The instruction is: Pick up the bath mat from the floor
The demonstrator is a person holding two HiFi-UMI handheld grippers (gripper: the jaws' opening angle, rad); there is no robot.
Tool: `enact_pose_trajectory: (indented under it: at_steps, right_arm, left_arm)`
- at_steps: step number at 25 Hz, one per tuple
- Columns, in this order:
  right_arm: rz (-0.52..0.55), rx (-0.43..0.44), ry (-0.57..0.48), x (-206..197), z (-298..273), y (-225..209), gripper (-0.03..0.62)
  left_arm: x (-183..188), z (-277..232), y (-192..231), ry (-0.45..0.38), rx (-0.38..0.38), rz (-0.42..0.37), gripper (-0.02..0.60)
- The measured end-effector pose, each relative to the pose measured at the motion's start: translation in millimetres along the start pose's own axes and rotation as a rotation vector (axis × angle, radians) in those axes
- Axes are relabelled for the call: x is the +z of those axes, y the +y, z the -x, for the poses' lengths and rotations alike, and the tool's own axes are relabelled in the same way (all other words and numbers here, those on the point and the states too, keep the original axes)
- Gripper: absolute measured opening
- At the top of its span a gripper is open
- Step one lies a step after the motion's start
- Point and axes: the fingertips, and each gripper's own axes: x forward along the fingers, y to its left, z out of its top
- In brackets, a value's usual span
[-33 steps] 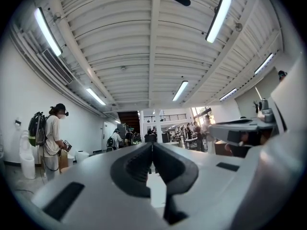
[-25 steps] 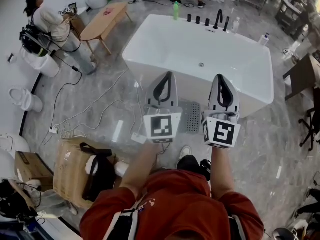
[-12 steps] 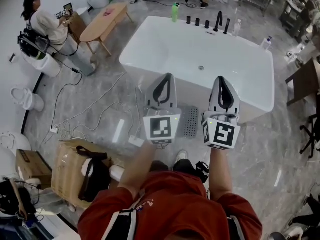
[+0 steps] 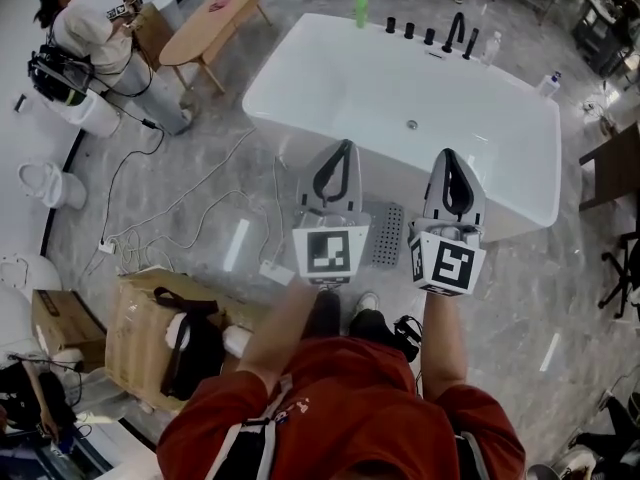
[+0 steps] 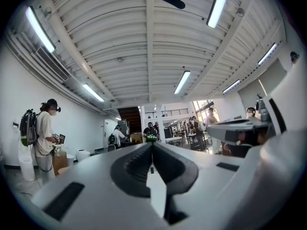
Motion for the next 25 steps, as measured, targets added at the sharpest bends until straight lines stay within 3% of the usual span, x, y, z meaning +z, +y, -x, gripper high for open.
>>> enact_pose_trajectory:
  at_steps: [12, 18, 25]
  right_arm:
    - [0.066, 0.021, 0.069, -61.7, -34.3, 33.0, 0.012]
    - [0.061, 0.011, 0.156, -120.9, -36.2, 44.0, 0.012]
    - [0.050, -0.022, 0.184, -193.1, -19.7, 41.3, 0.012]
  left_arm:
    - [-73.2, -26.5, 29.2, 0.087, -0.018, 0.015, 0.015]
    - [-135.3, -27.9, 39.4, 0.162, -0.003, 0.072, 0.017]
    - [-223.5, -20.4, 40.0, 0.238, 0.028, 0.106, 0.017]
